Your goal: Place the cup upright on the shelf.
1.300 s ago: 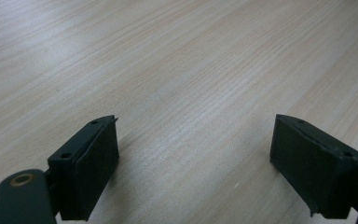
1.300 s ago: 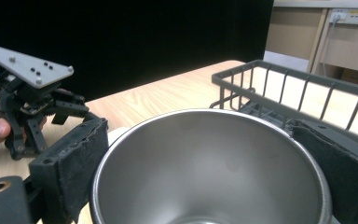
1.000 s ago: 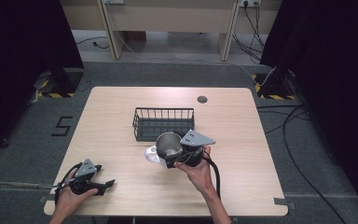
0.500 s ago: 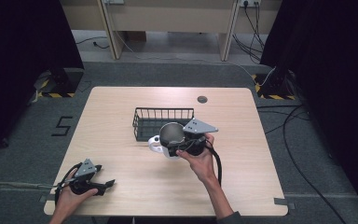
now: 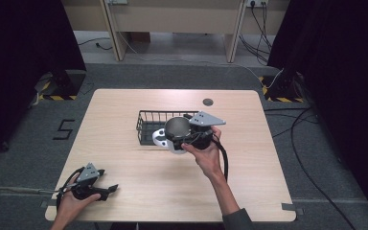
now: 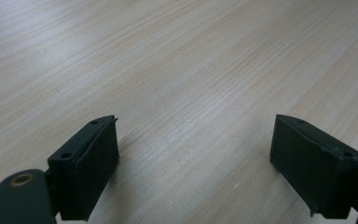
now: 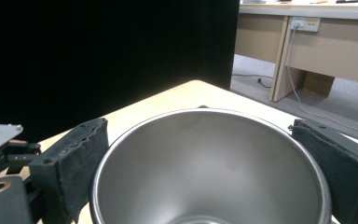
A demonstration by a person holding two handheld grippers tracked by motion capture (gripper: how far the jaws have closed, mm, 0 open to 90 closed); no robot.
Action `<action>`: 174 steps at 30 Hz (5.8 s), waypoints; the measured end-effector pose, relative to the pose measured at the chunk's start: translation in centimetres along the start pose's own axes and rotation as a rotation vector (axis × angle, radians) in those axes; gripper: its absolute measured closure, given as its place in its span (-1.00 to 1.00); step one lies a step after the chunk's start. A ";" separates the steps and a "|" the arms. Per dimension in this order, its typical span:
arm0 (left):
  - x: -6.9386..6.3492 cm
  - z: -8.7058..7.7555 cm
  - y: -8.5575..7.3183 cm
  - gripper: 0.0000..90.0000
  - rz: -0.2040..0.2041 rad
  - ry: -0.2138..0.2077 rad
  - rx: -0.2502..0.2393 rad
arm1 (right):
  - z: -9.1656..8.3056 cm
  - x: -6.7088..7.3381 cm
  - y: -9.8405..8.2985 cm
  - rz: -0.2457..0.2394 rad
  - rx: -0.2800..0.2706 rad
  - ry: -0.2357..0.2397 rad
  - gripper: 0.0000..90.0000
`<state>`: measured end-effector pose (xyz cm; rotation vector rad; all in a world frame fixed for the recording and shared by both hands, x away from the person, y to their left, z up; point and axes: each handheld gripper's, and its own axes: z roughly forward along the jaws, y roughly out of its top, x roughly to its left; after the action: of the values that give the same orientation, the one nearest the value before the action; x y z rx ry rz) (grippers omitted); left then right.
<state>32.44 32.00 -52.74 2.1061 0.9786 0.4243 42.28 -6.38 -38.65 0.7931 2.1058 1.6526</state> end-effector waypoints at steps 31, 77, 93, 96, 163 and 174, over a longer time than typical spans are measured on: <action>0.0 0.0 0.0 -0.68 0.000 -0.001 0.001 | 3.1 -5.3 2.8 0.015 0.007 -0.135 -0.85; 0.0 0.0 0.0 -0.68 0.001 -0.003 0.001 | 6.9 -7.5 0.3 0.051 0.014 -0.136 -0.85; 0.0 0.0 0.0 -0.68 0.001 -0.003 0.001 | 7.1 -7.2 -1.3 0.041 0.036 -0.144 -0.86; 0.0 0.0 0.0 -0.68 0.002 -0.003 0.001 | 7.3 -7.1 -1.4 0.026 0.043 -0.147 -0.86; 0.0 0.0 0.0 -0.68 0.001 -0.002 0.000 | 0.0 -5.3 -0.4 0.038 -0.036 -0.164 -0.66; 0.0 0.0 0.0 -0.68 0.001 -0.003 -0.001 | -0.7 -4.8 -0.7 0.036 -0.031 -0.157 -0.66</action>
<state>32.45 31.98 -52.75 2.1065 0.9756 0.4224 45.45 -10.04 -39.49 0.9237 1.9650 1.5820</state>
